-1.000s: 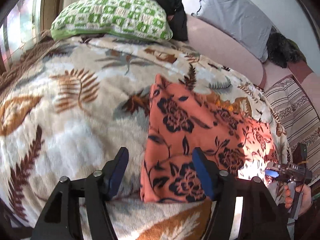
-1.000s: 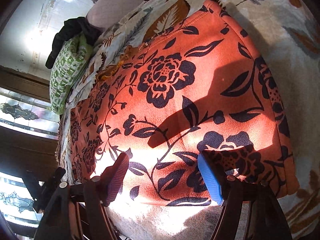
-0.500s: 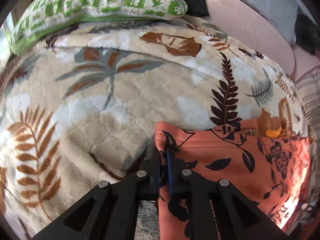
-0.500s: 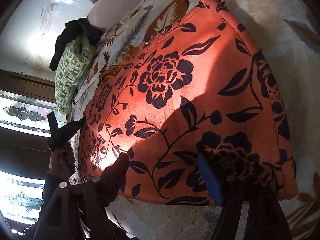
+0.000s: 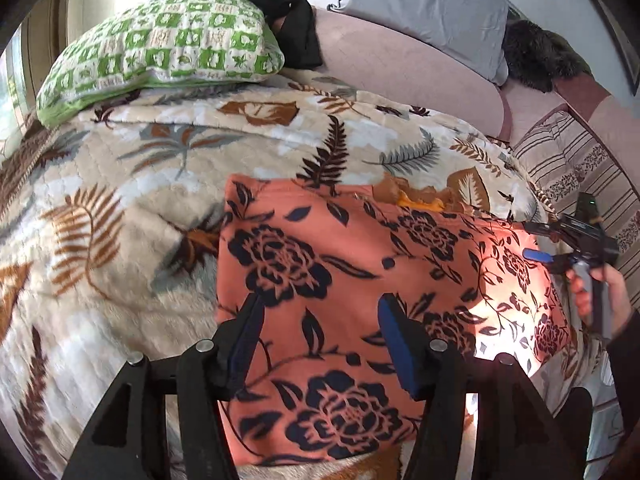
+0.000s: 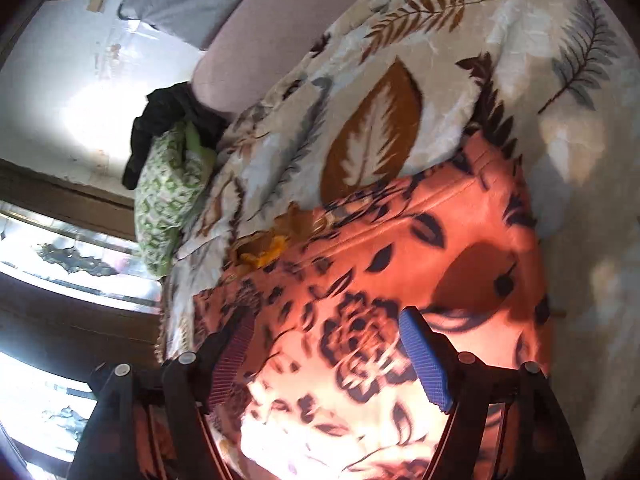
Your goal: Fold small clothes
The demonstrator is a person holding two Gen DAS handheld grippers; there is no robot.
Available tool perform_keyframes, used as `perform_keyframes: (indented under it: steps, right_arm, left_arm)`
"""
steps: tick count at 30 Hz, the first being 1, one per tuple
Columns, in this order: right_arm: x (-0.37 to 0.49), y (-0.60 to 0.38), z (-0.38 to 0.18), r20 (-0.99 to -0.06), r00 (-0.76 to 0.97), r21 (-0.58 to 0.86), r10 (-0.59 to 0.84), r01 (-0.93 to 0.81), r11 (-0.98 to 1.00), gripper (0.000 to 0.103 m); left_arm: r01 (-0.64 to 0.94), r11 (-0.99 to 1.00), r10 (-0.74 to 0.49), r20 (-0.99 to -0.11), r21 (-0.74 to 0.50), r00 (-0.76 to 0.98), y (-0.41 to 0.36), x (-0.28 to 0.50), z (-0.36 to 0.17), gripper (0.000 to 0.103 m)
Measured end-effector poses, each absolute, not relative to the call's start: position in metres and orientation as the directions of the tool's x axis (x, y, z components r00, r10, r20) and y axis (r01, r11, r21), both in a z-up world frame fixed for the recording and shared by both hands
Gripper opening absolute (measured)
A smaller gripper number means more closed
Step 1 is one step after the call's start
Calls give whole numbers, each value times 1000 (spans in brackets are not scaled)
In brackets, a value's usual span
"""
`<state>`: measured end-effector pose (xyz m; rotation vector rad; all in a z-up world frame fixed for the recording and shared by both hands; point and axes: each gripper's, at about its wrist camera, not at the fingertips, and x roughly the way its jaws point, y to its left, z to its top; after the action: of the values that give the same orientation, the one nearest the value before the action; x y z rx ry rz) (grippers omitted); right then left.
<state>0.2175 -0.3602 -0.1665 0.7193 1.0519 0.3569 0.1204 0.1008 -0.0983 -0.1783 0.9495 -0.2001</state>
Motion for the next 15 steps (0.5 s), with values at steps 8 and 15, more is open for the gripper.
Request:
perform_keyframes:
  steps: [8, 15]
  right_arm:
    - [203, -400, -157, -648, 564, 698, 512, 170, 695, 72]
    - [109, -350, -163, -592, 493, 741, 637, 24, 671, 79]
  left_arm:
    - [33, 976, -199, -819, -216, 538, 98, 93, -119, 60]
    - [-22, 997, -54, -869, -74, 492, 100, 97, -152, 70]
